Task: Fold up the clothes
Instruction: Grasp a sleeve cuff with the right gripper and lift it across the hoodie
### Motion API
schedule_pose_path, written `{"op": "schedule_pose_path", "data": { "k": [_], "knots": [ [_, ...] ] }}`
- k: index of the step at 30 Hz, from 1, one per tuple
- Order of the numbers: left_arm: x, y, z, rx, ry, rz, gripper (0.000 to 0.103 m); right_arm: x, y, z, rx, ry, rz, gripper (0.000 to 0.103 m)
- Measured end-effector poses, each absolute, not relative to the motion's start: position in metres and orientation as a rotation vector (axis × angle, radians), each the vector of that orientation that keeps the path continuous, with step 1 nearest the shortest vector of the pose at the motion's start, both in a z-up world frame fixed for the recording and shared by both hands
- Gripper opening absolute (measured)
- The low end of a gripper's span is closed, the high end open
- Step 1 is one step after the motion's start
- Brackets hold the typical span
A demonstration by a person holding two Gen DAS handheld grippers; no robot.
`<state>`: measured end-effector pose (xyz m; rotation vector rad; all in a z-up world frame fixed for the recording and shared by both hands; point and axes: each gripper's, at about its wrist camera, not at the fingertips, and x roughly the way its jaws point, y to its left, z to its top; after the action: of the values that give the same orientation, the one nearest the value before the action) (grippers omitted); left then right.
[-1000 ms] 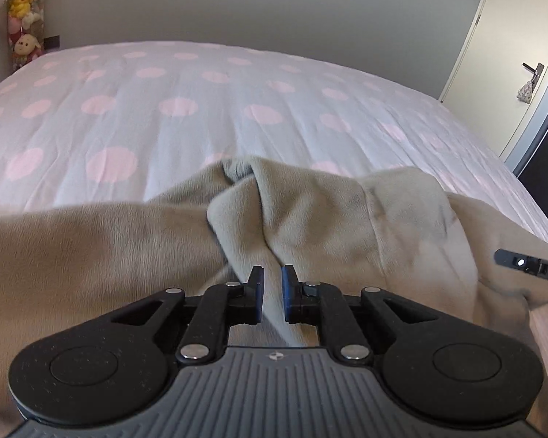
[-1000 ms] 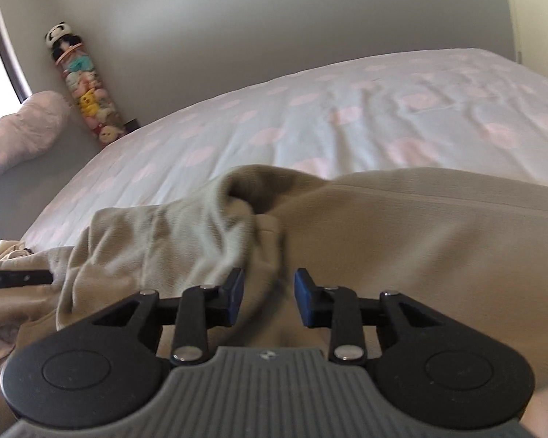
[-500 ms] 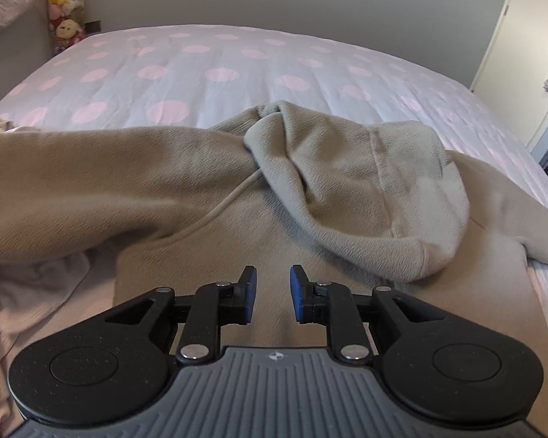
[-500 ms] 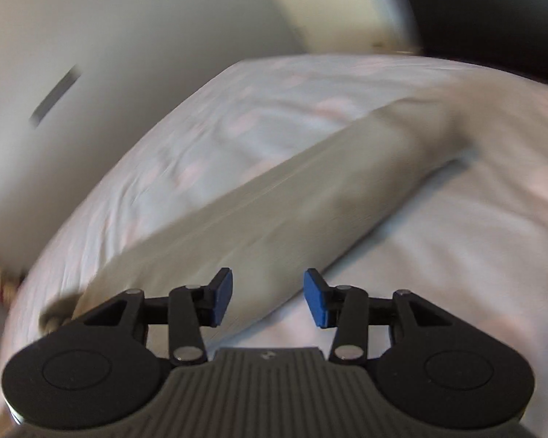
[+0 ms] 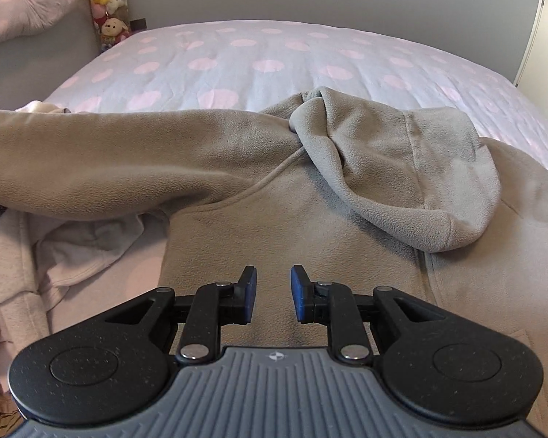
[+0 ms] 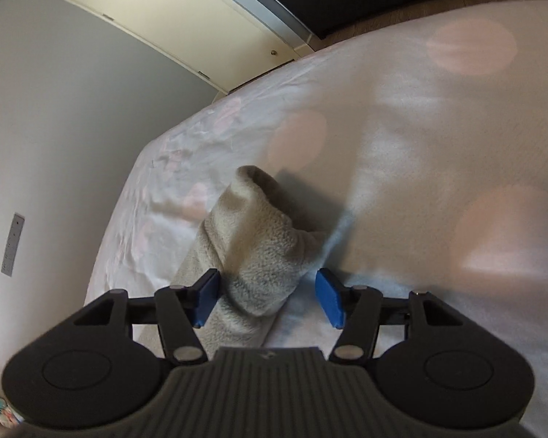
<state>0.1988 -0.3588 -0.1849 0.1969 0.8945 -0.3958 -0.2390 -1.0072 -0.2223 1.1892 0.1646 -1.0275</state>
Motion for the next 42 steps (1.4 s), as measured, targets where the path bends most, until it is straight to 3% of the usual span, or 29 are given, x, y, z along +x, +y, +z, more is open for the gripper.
{"op": "schedule_pose_path", "data": {
  "k": [5, 7, 10, 14, 24, 30, 36, 42],
  "knots": [
    [0.193, -0.357, -0.185, 0.211, 0.887, -0.373, 0.019, -0.229, -1.009, -0.213, 1.114, 0.204, -1.048, 0.046],
    [0.194, -0.352, -0.184, 0.206, 0.889, -0.370, 0.019, -0.225, -1.009, -0.209, 1.083, 0.220, -1.055, 0.034],
    [0.197, -0.344, -0.181, 0.193, 0.888, -0.369, 0.019, -0.219, -1.010, -0.204, 1.038, 0.244, -1.066, 0.024],
    [0.200, -0.334, -0.176, 0.175, 0.885, -0.369, 0.019, -0.208, -1.004, -0.172, 0.965, 0.237, -1.061, 0.023],
    [0.209, -0.295, -0.172, 0.116, 0.875, -0.418, 0.019, -0.114, -0.925, 0.025, 0.686, 0.128, -0.861, 0.022],
    [0.225, -0.274, -0.170, 0.101, 0.866, -0.454, 0.019, -0.029, -0.839, 0.110, 0.600, 0.107, -0.709, 0.022],
    [0.240, -0.255, -0.156, 0.077, 0.828, -0.515, 0.019, 0.060, -0.745, 0.147, 0.548, 0.115, -0.562, 0.022],
    [0.260, -0.235, -0.143, 0.063, 0.792, -0.548, 0.019, 0.134, -0.669, 0.137, 0.507, 0.170, -0.485, 0.022]
  ]
}}
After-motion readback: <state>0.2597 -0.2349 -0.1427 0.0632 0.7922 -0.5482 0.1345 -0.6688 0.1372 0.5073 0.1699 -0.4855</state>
